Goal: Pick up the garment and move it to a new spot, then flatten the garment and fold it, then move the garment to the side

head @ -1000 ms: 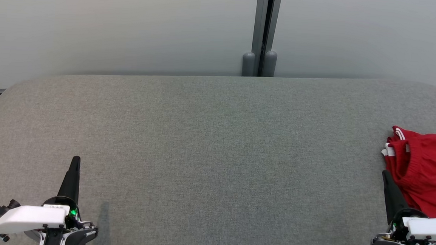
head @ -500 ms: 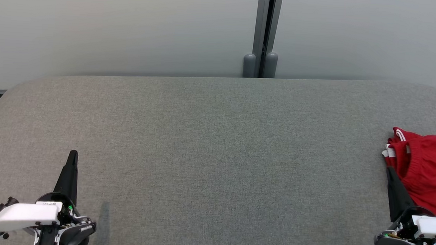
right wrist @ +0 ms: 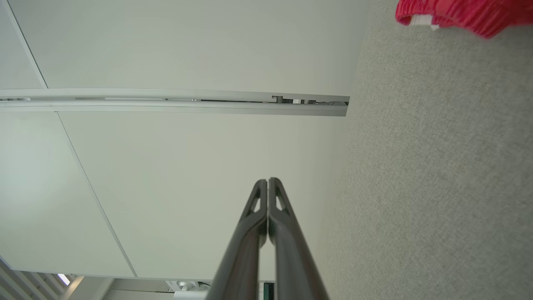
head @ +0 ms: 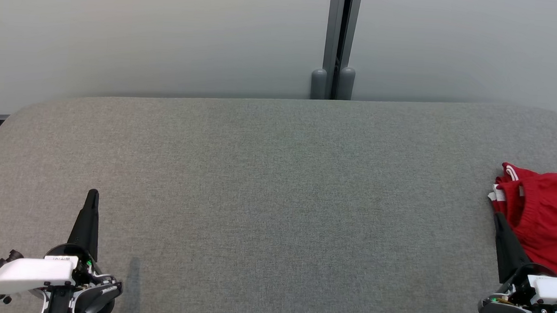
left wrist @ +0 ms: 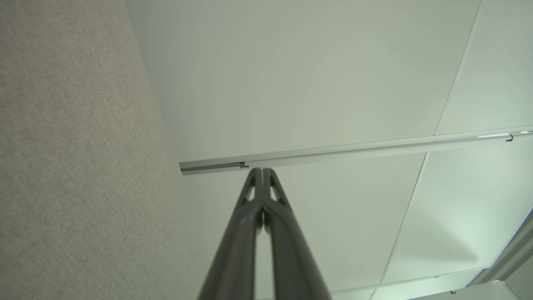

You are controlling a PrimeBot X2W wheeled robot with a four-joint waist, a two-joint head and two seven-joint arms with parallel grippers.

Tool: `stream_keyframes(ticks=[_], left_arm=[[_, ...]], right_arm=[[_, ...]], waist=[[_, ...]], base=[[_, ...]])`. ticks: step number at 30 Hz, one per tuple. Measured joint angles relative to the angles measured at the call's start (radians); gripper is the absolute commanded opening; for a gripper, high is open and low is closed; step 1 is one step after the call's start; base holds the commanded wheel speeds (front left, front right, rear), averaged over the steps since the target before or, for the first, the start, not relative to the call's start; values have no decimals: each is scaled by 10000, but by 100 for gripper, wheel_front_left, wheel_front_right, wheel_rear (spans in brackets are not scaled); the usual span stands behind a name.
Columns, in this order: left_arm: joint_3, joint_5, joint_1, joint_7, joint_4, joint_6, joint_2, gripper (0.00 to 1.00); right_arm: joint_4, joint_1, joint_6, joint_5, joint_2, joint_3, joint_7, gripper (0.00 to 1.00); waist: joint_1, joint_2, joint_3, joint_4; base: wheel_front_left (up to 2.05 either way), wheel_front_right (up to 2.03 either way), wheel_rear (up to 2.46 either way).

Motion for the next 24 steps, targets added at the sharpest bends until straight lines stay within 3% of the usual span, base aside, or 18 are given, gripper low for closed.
stream_keyframes(ticks=[24], left_arm=[[0,0,0,0,0,0,0,0]], right_arm=[[0,1,0,0,0,-2,0,0]], waist=[[0,0,0,0]], base=[[0,0,0]])
